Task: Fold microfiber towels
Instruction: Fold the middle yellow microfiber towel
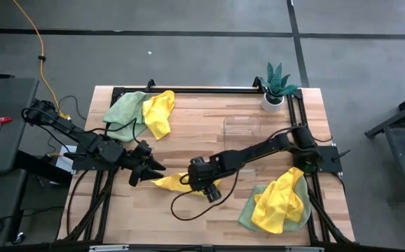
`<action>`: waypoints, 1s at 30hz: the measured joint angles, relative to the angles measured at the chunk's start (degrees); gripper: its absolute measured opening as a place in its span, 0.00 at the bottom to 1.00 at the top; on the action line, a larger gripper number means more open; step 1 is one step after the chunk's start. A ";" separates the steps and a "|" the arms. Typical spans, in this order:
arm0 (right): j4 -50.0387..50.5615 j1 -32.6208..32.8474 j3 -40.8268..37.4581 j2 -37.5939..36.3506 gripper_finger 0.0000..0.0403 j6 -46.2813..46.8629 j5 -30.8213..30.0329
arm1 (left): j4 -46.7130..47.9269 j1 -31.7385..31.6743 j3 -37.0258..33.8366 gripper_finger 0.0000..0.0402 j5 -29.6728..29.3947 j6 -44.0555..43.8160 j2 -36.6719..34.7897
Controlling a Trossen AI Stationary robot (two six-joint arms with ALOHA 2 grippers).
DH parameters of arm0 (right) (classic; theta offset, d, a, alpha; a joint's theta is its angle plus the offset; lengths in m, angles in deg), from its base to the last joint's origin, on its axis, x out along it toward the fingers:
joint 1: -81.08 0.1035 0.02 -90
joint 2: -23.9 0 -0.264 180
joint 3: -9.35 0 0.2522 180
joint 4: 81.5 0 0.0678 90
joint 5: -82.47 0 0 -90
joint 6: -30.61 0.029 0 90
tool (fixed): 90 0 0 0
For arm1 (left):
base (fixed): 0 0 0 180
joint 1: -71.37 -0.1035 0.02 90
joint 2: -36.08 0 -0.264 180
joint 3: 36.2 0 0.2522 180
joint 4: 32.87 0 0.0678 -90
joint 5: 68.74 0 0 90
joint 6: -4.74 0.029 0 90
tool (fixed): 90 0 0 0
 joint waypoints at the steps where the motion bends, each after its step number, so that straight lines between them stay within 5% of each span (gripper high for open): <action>1: -0.27 -0.26 0.00 -0.49 0.49 -0.23 -0.22 | 0.00 0.00 0.00 0.57 0.00 0.00 0.00; 21: -7.99 -9.62 0.02 4.65 0.49 4.84 14.11 | 0.04 0.00 0.00 0.57 0.05 0.13 0.00; 30: -7.37 -8.55 0.02 6.61 0.49 4.90 13.11 | 0.02 0.01 0.02 0.57 0.07 -0.02 0.00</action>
